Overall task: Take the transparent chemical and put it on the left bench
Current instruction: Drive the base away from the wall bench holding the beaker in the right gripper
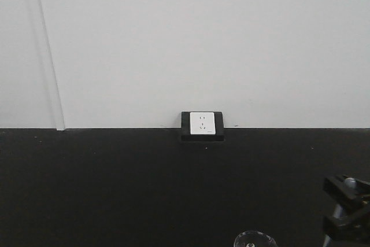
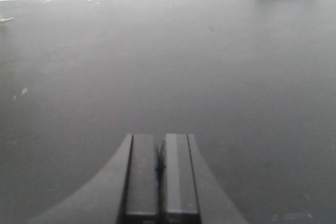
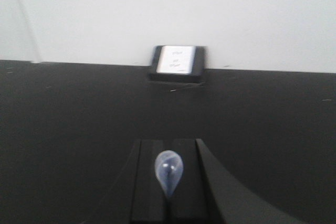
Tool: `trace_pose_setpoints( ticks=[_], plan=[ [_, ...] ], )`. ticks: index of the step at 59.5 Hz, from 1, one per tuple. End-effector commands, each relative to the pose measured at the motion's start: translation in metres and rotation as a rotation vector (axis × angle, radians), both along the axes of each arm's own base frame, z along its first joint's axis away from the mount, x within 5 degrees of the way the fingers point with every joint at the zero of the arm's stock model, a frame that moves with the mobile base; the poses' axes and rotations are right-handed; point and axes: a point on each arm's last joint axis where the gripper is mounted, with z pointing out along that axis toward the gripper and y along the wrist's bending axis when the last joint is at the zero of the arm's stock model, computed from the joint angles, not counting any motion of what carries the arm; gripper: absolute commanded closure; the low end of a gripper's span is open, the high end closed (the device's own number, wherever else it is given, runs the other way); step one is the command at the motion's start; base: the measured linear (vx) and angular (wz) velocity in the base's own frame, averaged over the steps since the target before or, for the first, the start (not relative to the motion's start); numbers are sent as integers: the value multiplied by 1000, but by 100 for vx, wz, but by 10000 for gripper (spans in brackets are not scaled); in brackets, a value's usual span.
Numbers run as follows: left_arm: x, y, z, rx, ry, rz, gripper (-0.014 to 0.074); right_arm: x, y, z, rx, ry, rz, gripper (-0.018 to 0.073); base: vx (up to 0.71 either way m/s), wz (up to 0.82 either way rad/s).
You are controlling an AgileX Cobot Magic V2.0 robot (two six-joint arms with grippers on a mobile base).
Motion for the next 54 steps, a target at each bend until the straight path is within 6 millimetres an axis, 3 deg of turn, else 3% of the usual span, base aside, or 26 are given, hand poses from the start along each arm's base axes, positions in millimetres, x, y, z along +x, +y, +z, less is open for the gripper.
trace_pose_setpoints(
  ticks=[1, 6, 20, 28, 54],
  plan=[
    [-1, 0, 3, -14, -81, -1, 600, -21, -3, 25, -20, -109, -2, 563, 0, 0],
    [-1, 0, 3, -14, -81, -1, 600, -38, -3, 31, -20, -157, 10, 563, 0, 0],
    [-1, 0, 3, -14, -81, -1, 600, -72, -5, 21, -70, -199, 31, 563, 0, 0],
    [-1, 0, 3, -14, -81, -1, 600, -79, -5, 24, -145, -236, 40, 562, 0, 0],
    [-1, 0, 3, -14, -81, -1, 600, -82, -6, 23, -161, -246, 41, 562, 0, 0]
  ],
)
